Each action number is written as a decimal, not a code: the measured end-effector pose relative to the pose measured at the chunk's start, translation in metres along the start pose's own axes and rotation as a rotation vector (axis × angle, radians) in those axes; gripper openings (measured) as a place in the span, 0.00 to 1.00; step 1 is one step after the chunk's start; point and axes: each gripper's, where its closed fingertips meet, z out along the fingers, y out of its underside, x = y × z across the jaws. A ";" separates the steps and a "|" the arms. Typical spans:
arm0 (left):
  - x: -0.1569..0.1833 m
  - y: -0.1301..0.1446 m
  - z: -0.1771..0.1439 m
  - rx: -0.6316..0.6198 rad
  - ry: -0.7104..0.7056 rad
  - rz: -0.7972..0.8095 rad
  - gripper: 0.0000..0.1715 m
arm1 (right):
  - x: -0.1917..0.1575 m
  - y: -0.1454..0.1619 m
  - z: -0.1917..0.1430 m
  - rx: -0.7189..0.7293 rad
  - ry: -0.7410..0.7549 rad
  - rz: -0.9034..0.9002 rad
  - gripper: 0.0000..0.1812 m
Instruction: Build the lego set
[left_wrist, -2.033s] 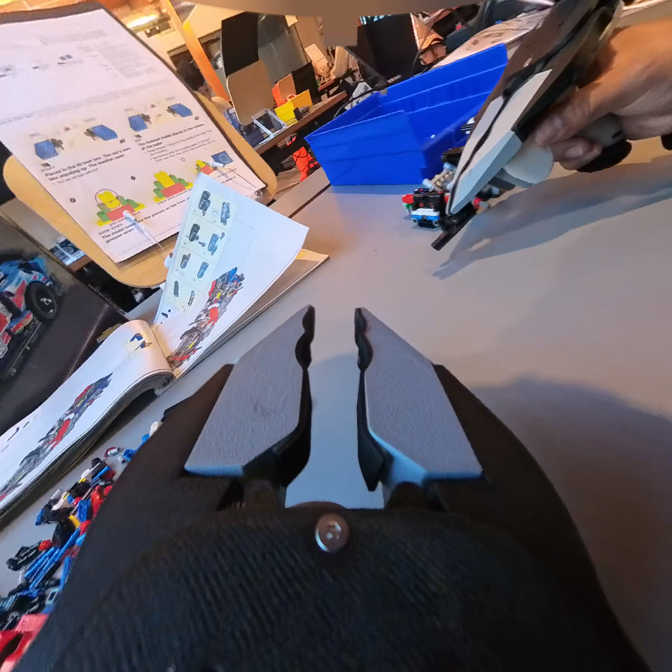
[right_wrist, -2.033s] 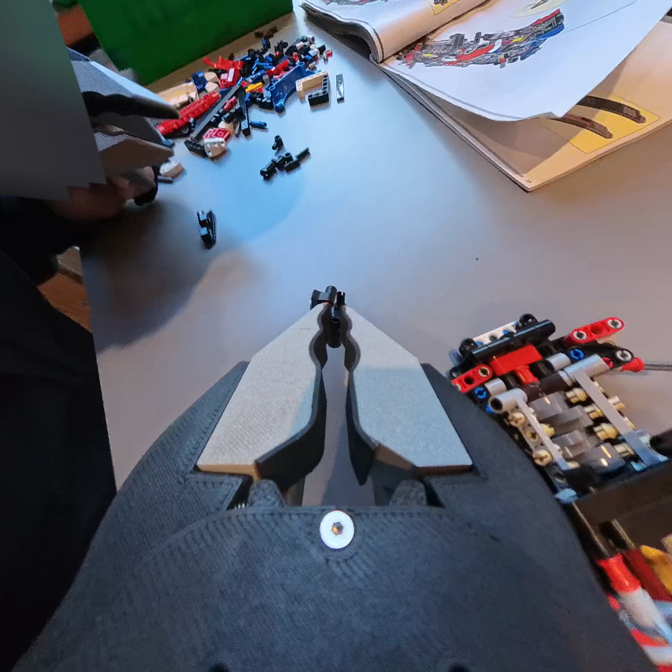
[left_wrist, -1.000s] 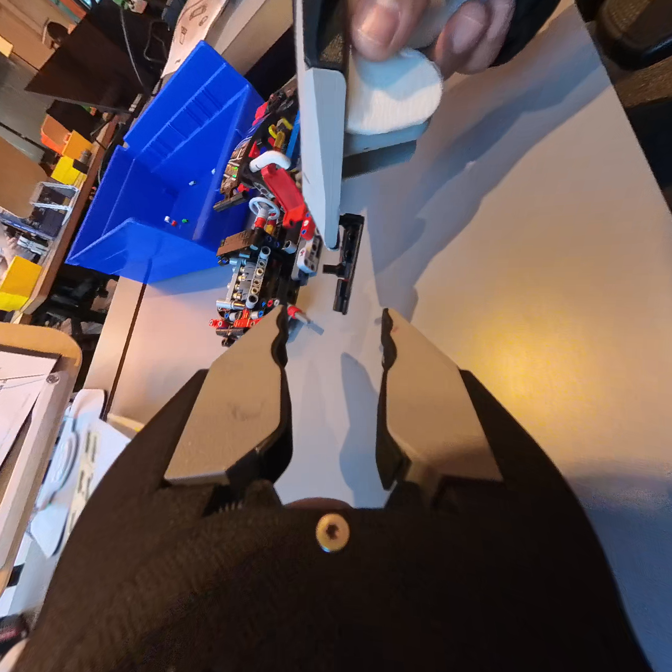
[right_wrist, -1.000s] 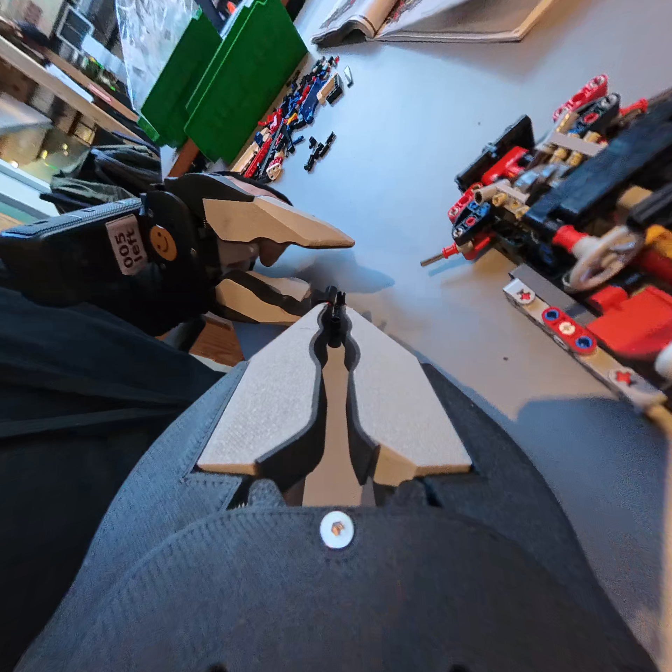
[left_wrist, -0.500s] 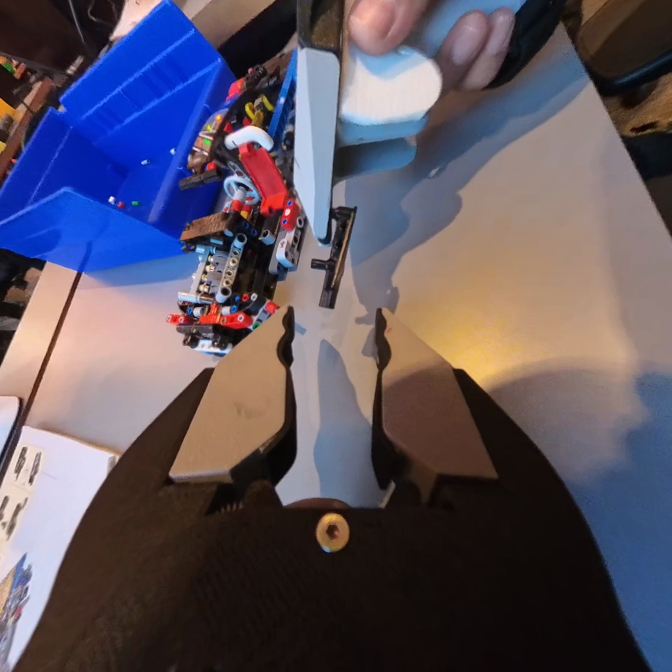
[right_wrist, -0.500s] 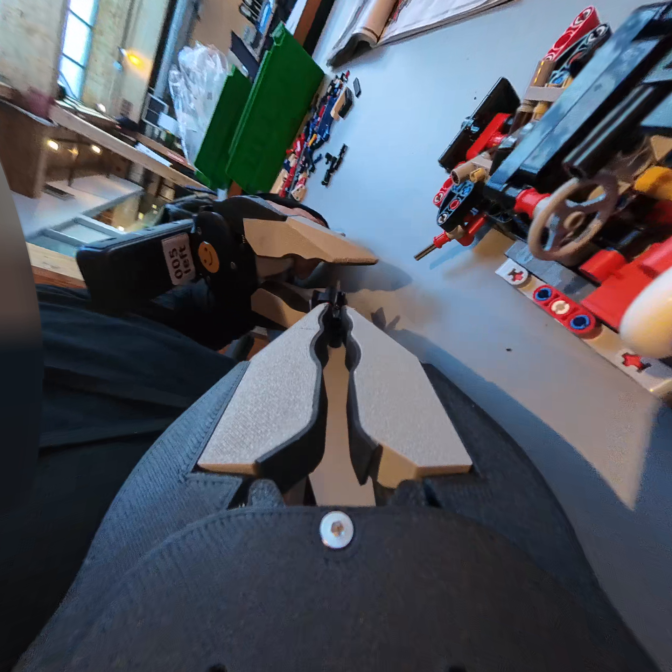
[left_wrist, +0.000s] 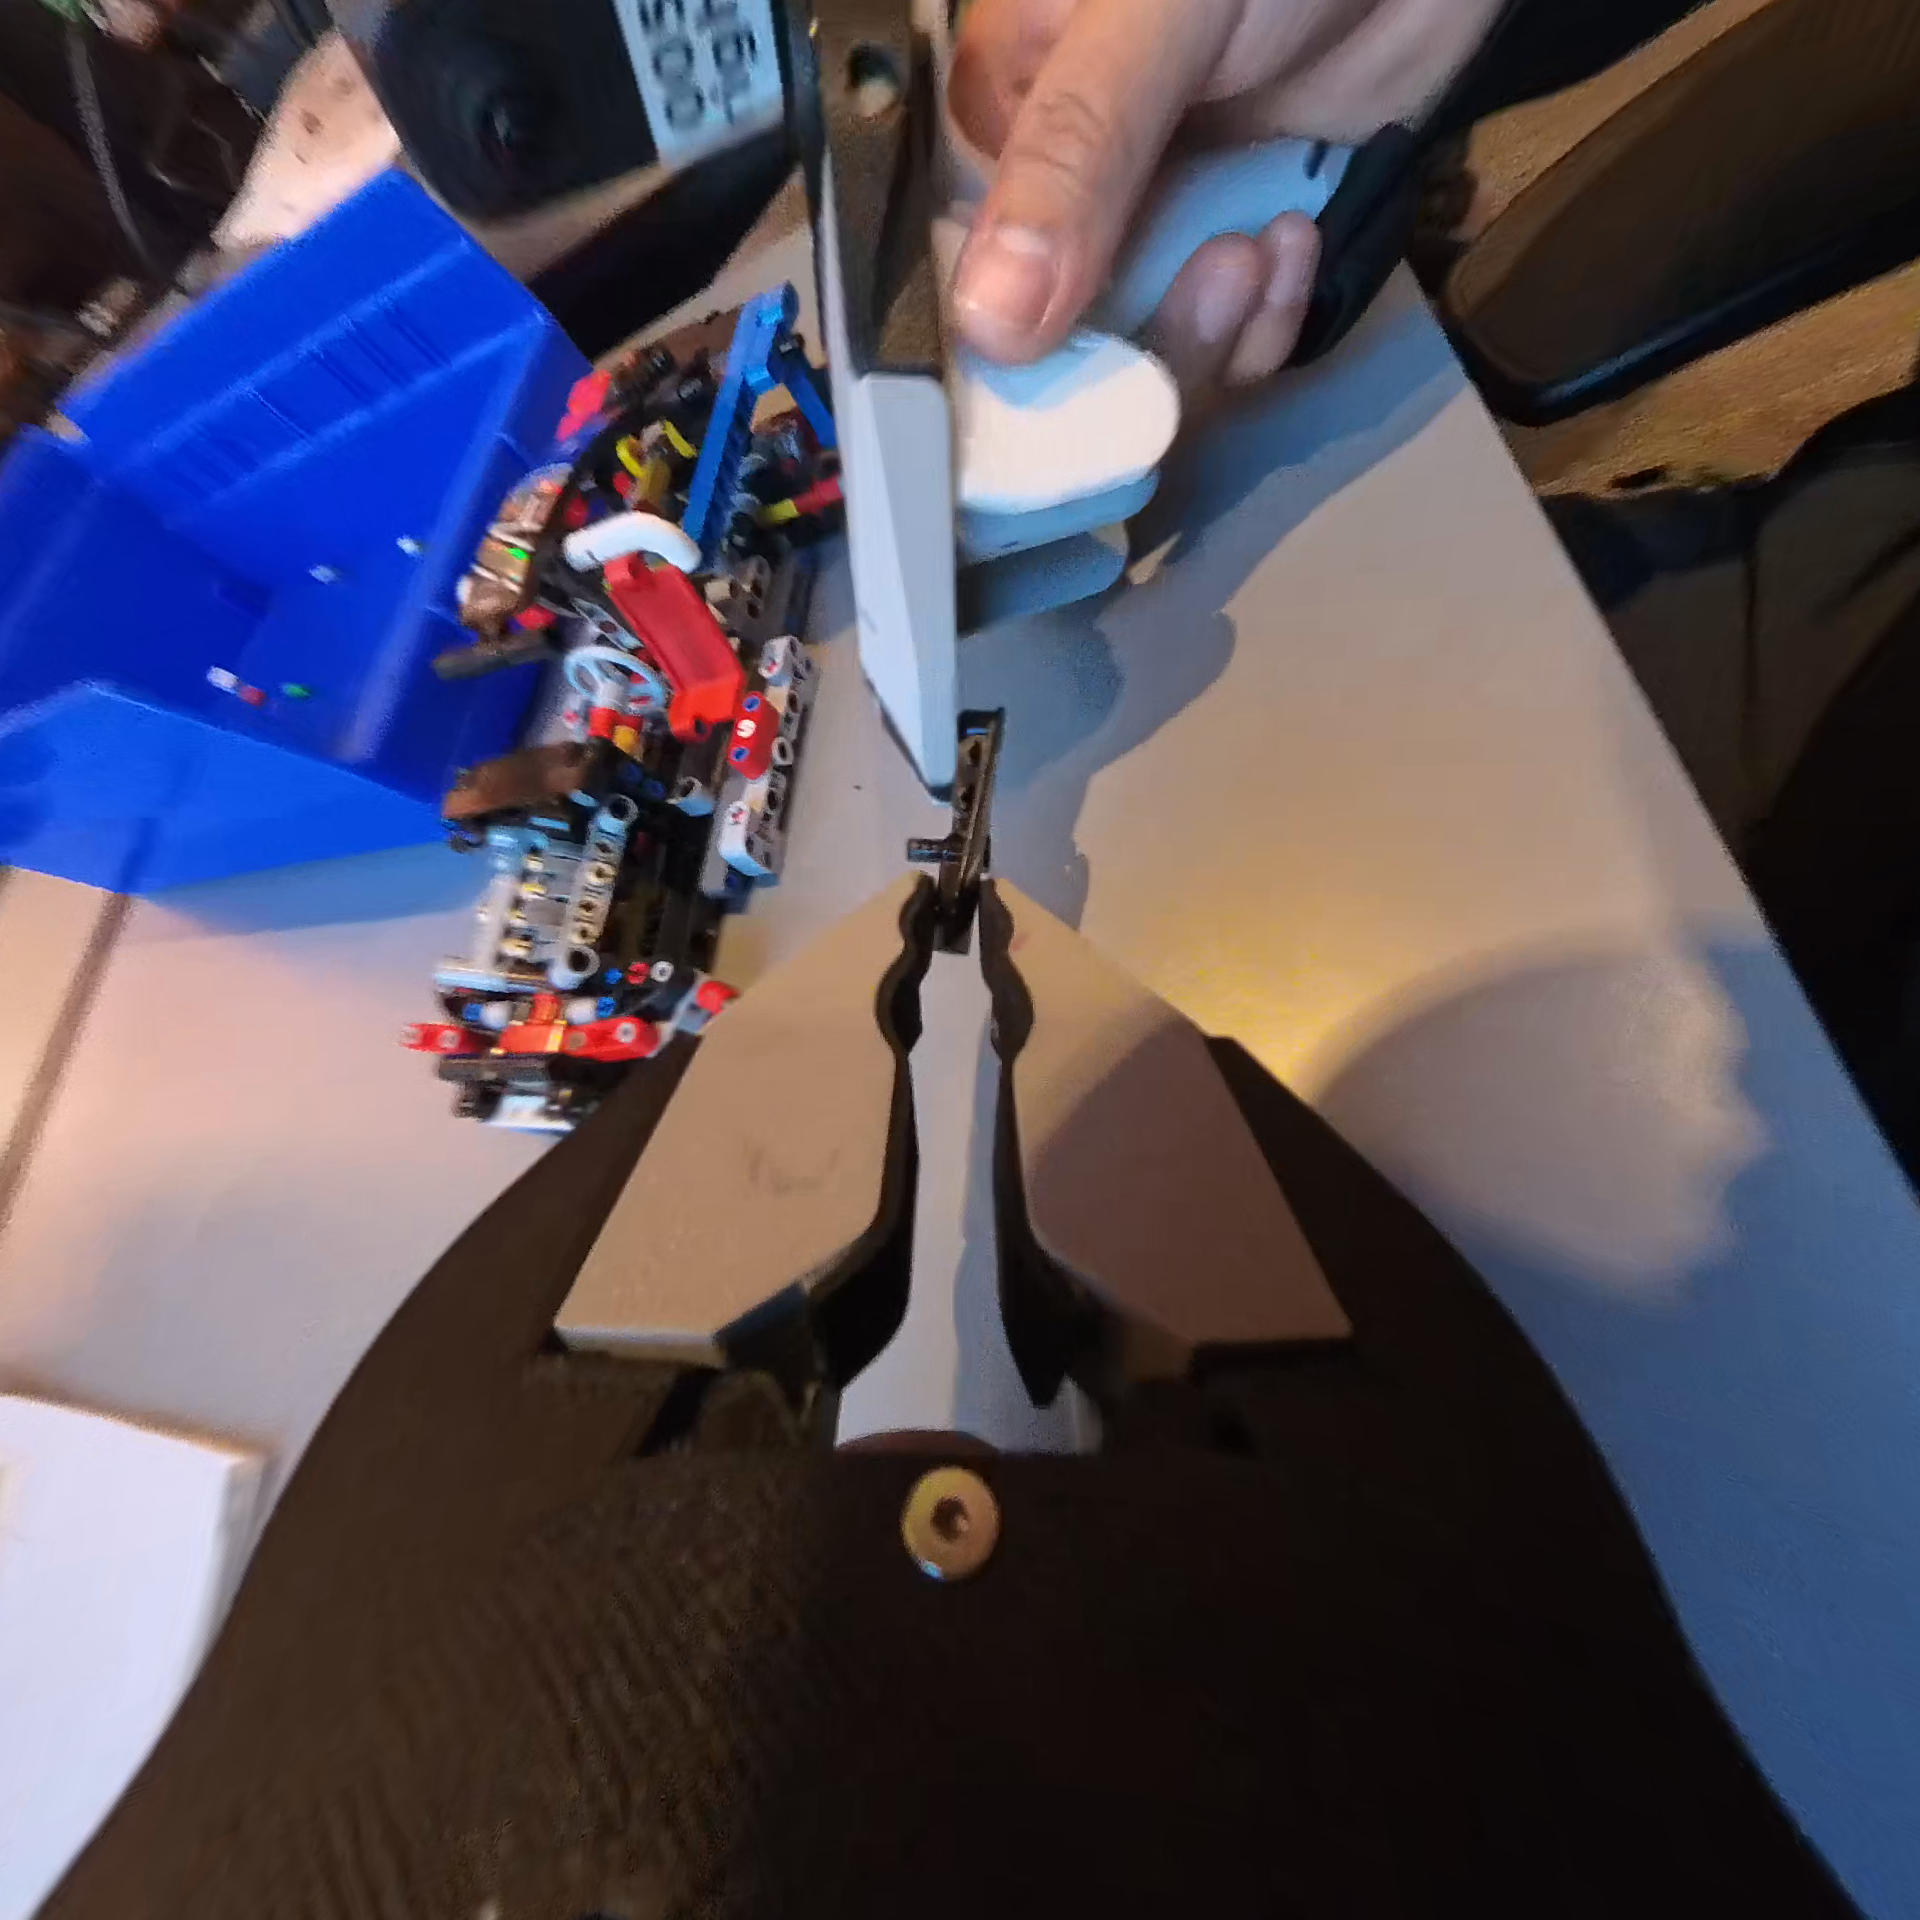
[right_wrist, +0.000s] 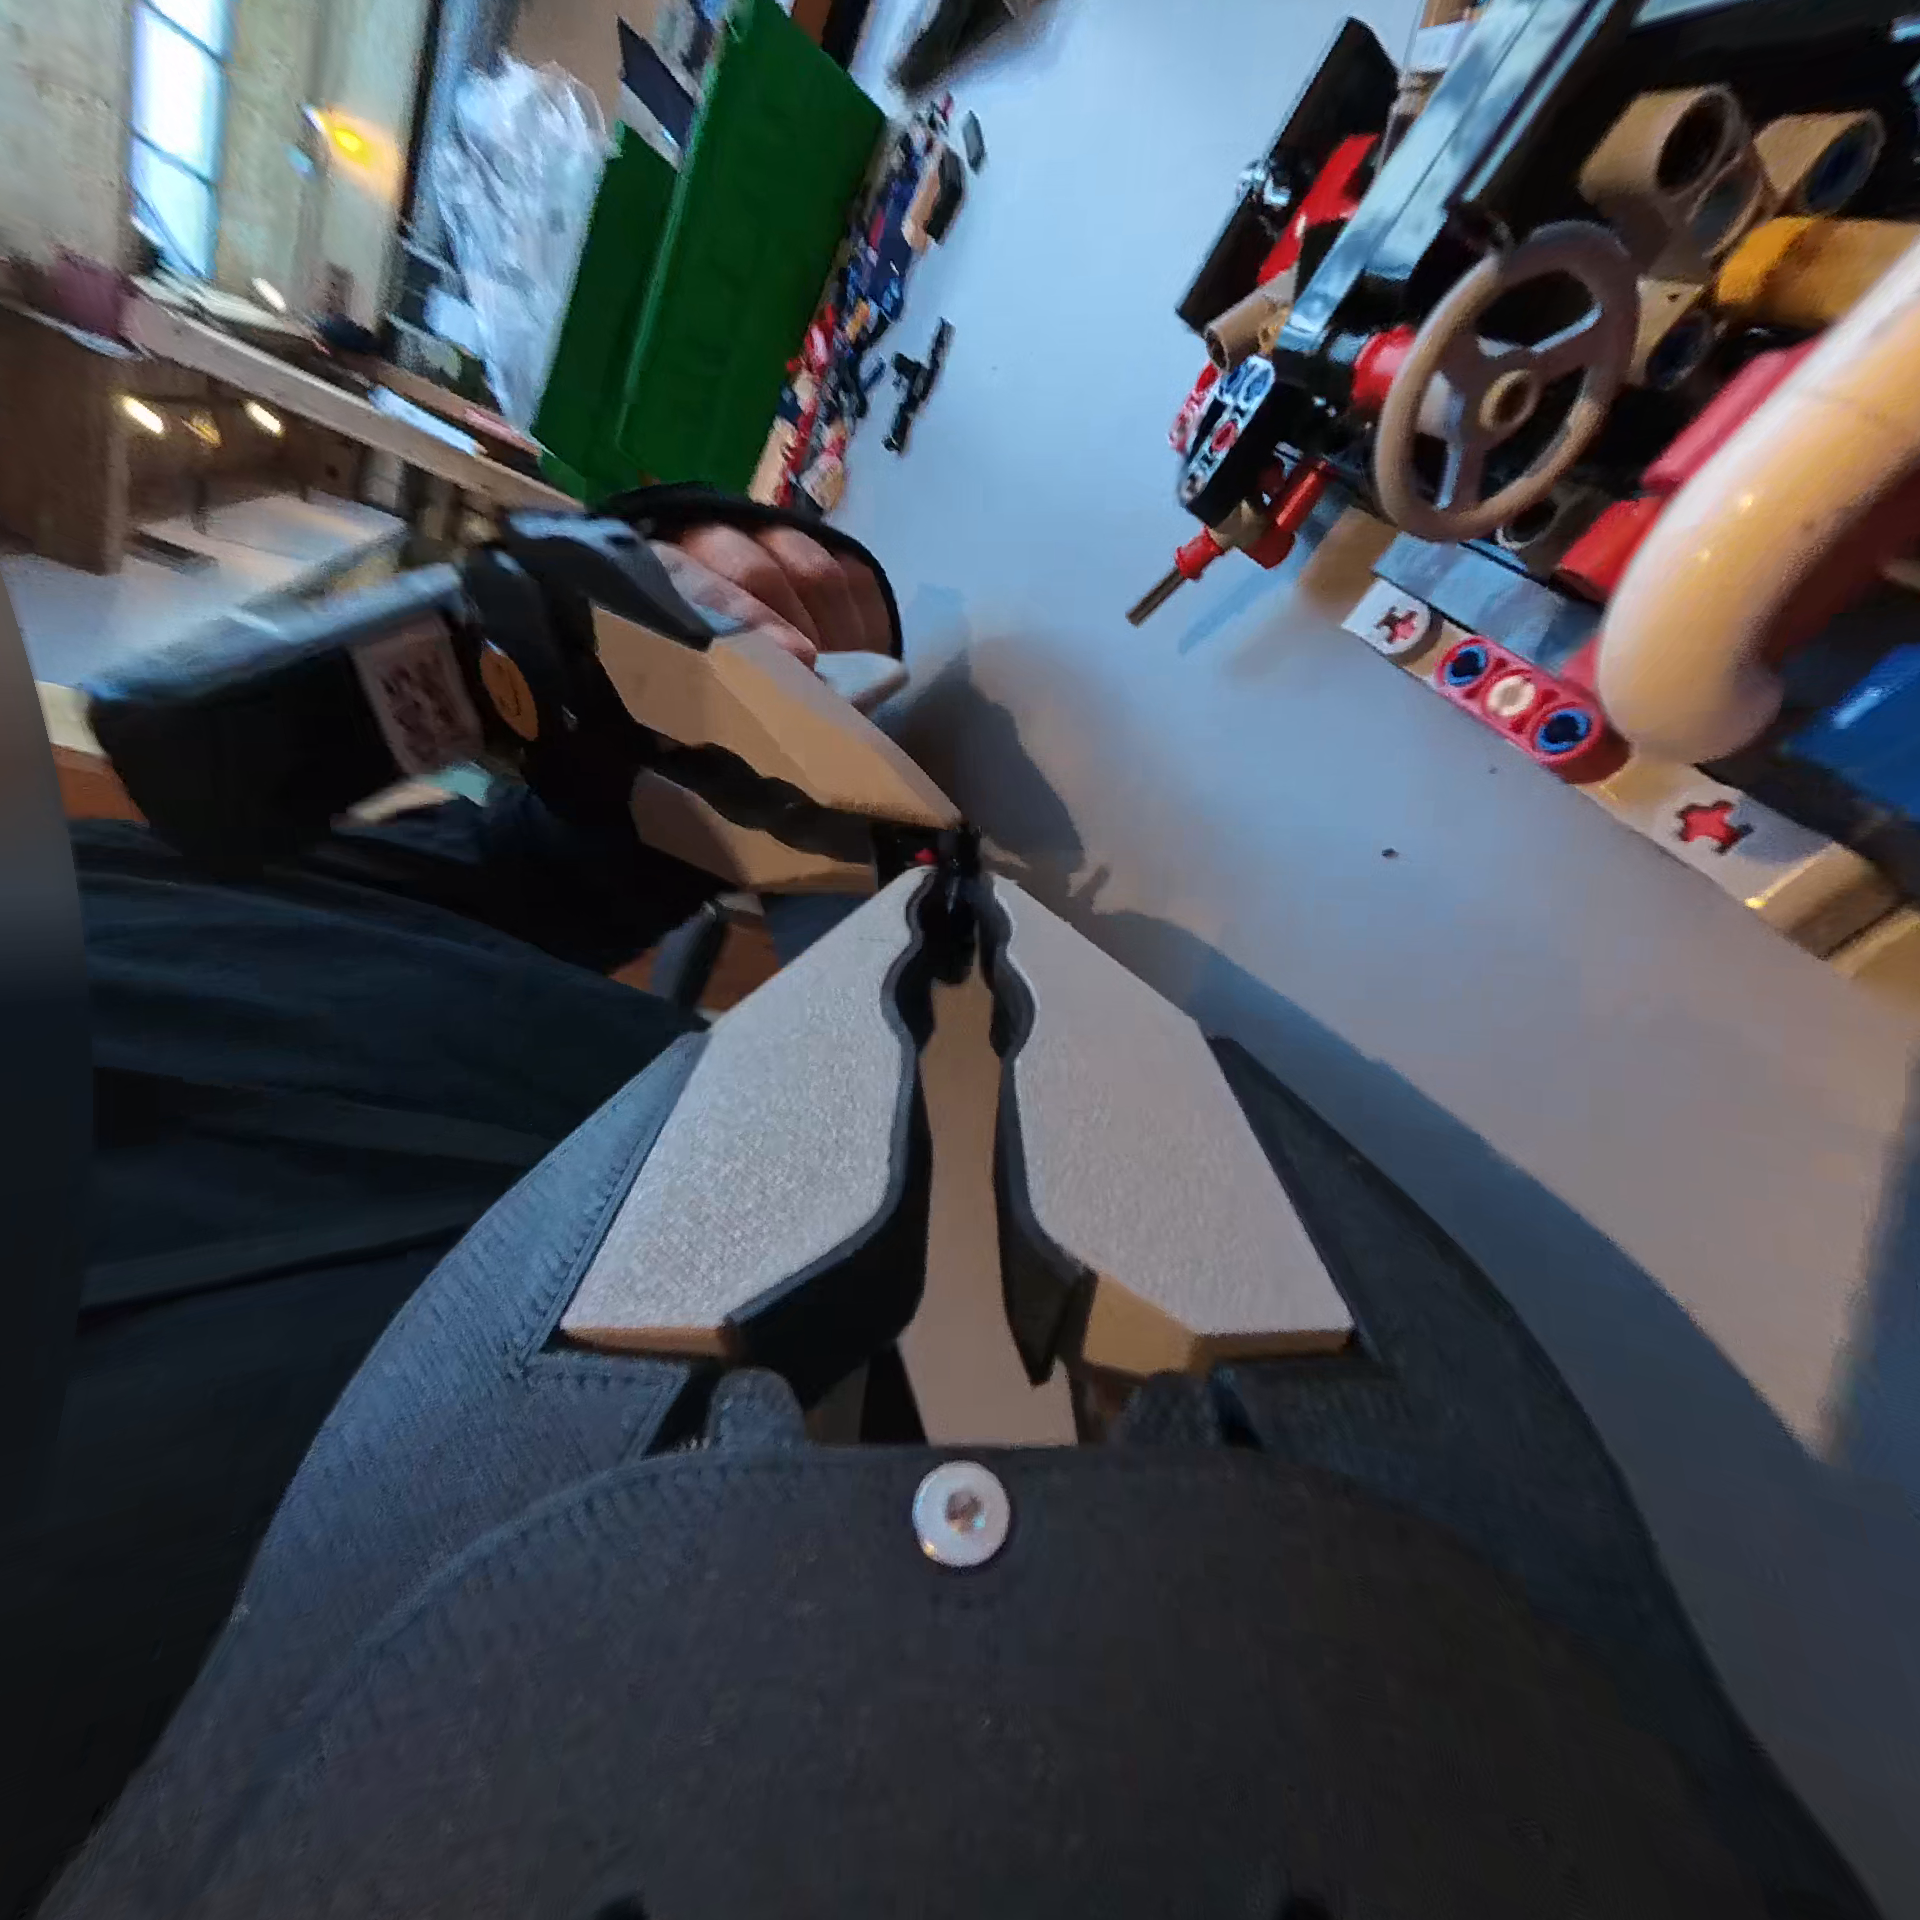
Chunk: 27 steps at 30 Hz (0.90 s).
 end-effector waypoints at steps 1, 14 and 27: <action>0.003 0.001 0.003 -0.016 0.060 -0.076 0.02 | 0.006 0.001 -0.005 -0.021 0.061 -0.046 0.09; 0.013 -0.030 0.036 -0.097 0.329 -0.308 0.02 | 0.008 0.017 -0.035 -0.219 0.577 -0.964 0.04; -0.003 -0.027 0.039 0.013 0.192 -0.368 0.17 | 0.027 0.000 -0.117 -0.011 0.527 -0.937 0.02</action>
